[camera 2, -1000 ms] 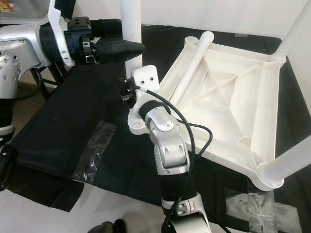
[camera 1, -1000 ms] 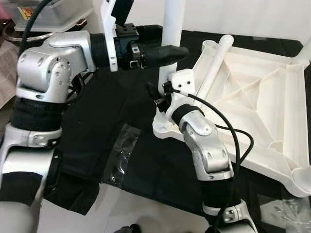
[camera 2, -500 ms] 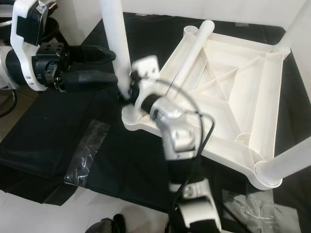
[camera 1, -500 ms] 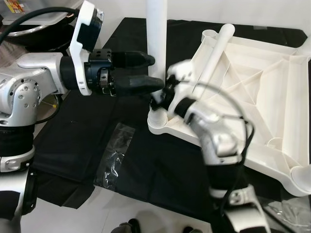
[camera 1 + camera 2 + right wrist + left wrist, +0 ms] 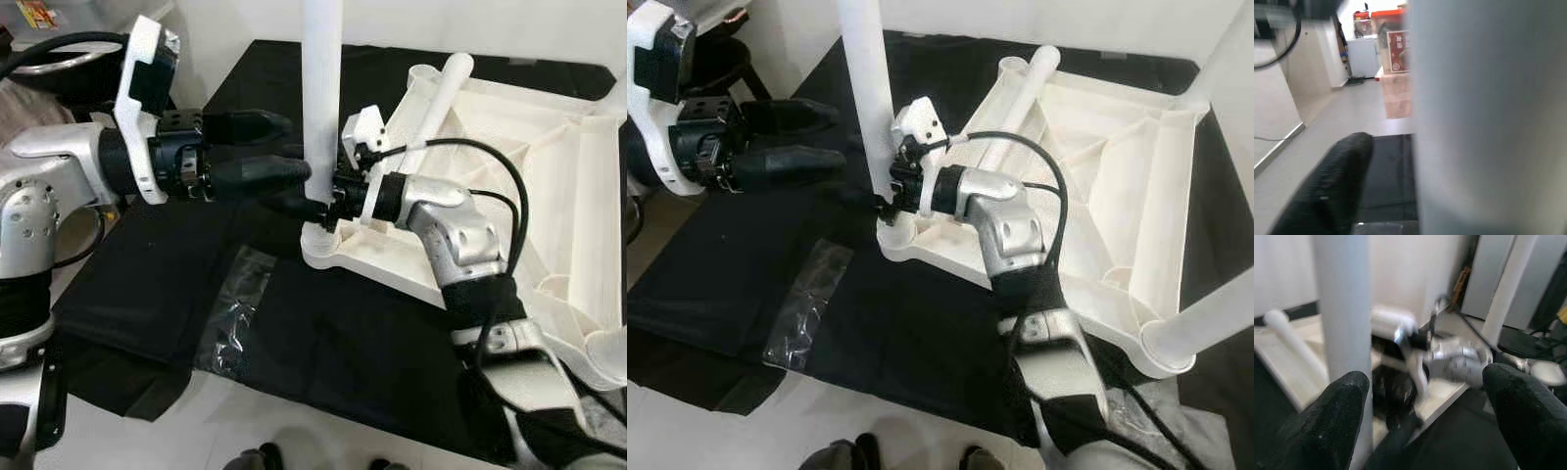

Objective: Building children table

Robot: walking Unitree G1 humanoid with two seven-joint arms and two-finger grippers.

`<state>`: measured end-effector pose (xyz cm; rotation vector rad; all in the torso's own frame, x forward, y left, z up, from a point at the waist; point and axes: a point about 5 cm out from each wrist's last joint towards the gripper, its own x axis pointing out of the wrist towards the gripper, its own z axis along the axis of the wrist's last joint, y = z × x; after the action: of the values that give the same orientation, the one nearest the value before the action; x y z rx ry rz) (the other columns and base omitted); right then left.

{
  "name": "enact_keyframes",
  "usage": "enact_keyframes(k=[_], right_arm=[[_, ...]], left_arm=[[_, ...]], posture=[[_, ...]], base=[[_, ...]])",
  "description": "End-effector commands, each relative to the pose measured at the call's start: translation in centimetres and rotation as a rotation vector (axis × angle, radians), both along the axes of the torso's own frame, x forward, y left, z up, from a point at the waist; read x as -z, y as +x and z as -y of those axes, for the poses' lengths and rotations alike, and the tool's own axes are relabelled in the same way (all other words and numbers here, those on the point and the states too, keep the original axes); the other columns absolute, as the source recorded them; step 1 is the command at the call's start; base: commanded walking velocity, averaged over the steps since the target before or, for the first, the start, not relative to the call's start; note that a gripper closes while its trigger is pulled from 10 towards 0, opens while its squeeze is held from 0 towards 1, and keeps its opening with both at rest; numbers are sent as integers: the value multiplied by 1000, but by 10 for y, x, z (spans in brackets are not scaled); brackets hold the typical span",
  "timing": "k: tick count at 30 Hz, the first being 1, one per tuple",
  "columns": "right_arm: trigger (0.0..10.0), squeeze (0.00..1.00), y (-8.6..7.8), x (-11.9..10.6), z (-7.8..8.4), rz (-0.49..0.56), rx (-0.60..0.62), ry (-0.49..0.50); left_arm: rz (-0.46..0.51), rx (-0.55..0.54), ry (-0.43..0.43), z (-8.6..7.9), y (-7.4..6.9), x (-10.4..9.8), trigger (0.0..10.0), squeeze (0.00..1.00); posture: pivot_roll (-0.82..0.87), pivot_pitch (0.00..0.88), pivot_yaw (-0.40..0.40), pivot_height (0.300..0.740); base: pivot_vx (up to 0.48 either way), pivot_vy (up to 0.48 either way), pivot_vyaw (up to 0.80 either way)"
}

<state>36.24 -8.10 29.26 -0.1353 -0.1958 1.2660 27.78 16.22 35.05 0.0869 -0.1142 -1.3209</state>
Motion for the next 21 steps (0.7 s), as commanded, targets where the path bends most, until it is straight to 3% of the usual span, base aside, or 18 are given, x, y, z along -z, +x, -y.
enact_keyframes(k=[1, 2, 4, 6, 7, 8, 11, 13, 16, 17, 20, 21], right_arm=[[0, 0, 0, 2, -6, -18, -83, -11], [0, 0, 1, 6, -5, -47, -118, -31], [0, 0, 1, 6, -5, -47, -118, -31], [0, 0, 5, 17, -2, -90, -132, -77], [0, 0, 5, 17, -2, -90, -132, -77], [0, 0, 8, 25, 0, -100, -102, -101], [0, 0, 7, 31, 1, -106, -74, -96], [0, 0, -2, 46, 3, -129, -7, -68], [0, 0, -7, 52, 4, -140, 21, -57], [0, 0, -20, 79, 3, -241, 238, -39], [0, 0, -25, 89, 3, -280, 342, -41], [0, 0, -30, 105, 7, -350, 654, -3]], left_arm=[[10, -46, 2, -7, -4, 3, 10000, 0], [-8, -112, -6, -9, -2, 16, 10000, 0], [-8, -112, -6, -9, -2, 16, 10000, 0], [-53, -253, -17, -10, 4, 49, 10000, 0], [-53, -253, -17, -10, 4, 49, 10000, 0], [-87, -342, -23, -9, 5, 73, 10000, 0], [-116, -388, -37, -10, 5, 86, 10000, 0], [-182, -478, -73, -10, 1, 114, 10000, 0], [-200, -503, -78, -10, -1, 123, 10000, 0], [-227, -567, -94, -7, -9, 142, 10000, 0], [-233, -589, -104, -6, -12, 146, 10000, 0], [-242, -609, -123, -5, -15, 151, 10000, 0]], posture=[[88, 222, 39, 740], [86, 230, 37, 740], [86, 230, 37, 740], [76, 240, 36, 740], [76, 240, 36, 740], [66, 246, 34, 740], [56, 254, 31, 740], [35, 269, 28, 740], [35, 269, 28, 740], [10, 274, 19, 740], [10, 274, 19, 740], [-5, 277, 24, 740]], base=[[0, 0, 0], [0, 0, 0], [0, 0, 0], [0, 0, 0], [0, 0, 0], [0, 0, 0], [0, 0, 0], [0, 0, 0], [0, 0, 0], [0, 0, 0], [0, 0, 0], [0, 0, 0]])
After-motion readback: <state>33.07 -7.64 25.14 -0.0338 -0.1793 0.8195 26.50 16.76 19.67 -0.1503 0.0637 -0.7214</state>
